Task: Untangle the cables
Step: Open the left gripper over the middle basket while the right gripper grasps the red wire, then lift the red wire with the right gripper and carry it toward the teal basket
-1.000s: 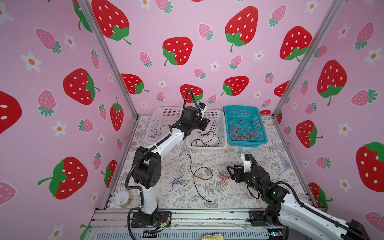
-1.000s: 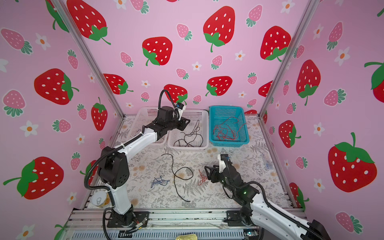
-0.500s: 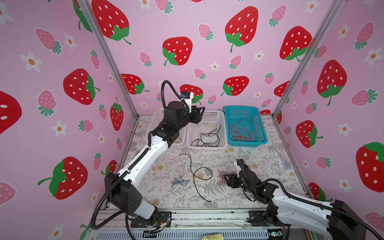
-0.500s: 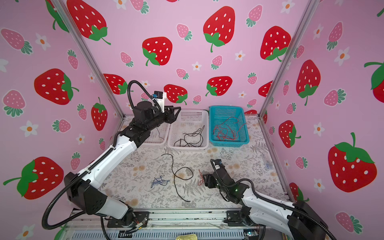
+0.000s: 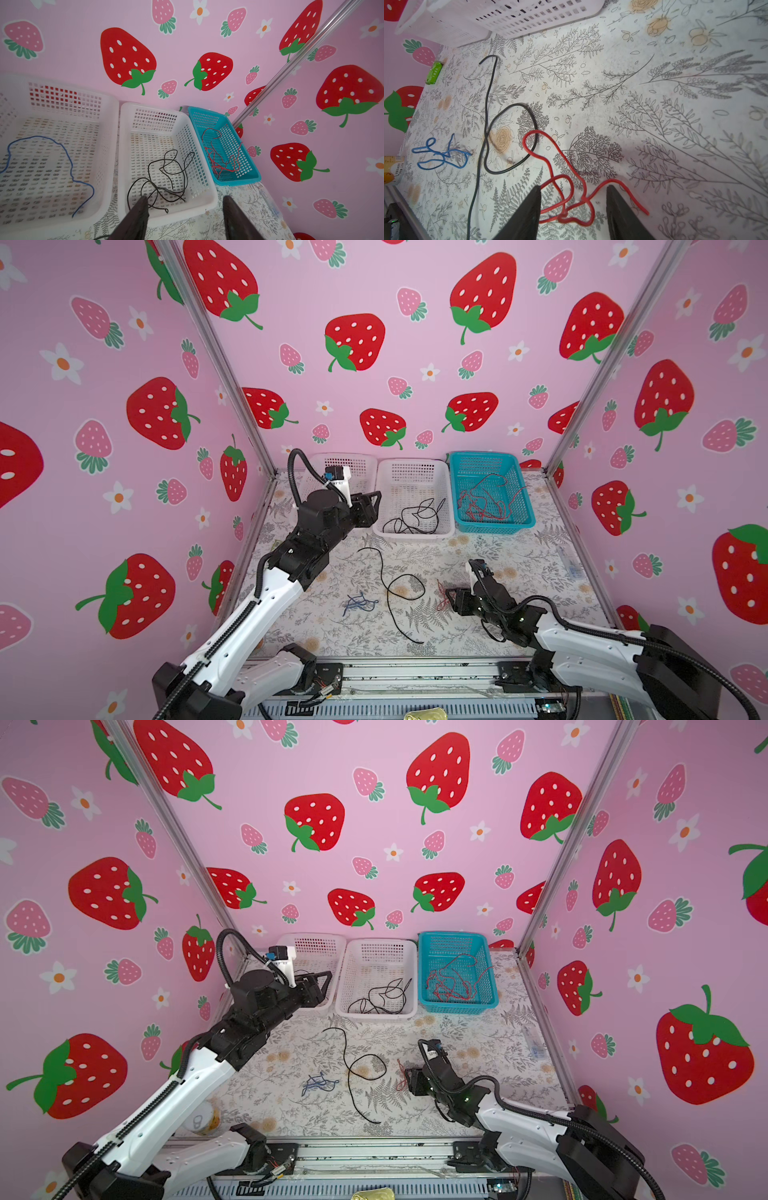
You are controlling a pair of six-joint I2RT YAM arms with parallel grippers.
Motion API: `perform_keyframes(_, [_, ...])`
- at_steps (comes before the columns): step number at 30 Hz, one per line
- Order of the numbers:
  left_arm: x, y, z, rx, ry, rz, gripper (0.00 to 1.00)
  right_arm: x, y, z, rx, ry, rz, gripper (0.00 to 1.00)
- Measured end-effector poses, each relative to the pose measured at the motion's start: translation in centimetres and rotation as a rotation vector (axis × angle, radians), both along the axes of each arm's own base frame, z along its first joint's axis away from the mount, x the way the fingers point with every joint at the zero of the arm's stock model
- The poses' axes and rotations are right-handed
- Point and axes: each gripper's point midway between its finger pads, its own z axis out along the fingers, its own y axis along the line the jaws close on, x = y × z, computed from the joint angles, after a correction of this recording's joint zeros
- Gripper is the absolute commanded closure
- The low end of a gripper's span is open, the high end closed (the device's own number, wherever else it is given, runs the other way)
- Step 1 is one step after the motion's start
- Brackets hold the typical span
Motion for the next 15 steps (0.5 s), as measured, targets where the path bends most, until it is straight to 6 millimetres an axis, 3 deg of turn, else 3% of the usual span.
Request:
perform_keyframes(7, [-3.5, 2.2, -3.9, 0.034, 0.066, 0.024, 0.41, -0.1, 0.3, -0.9, 0.023, 0.034, -0.013, 0.66])
perform_keyframes(15, [-5.5, 3.7, -7.7, 0.103, 0.126, 0.04, 0.41, -0.1, 0.5, -1.2, 0.038, 0.051, -0.026, 0.84])
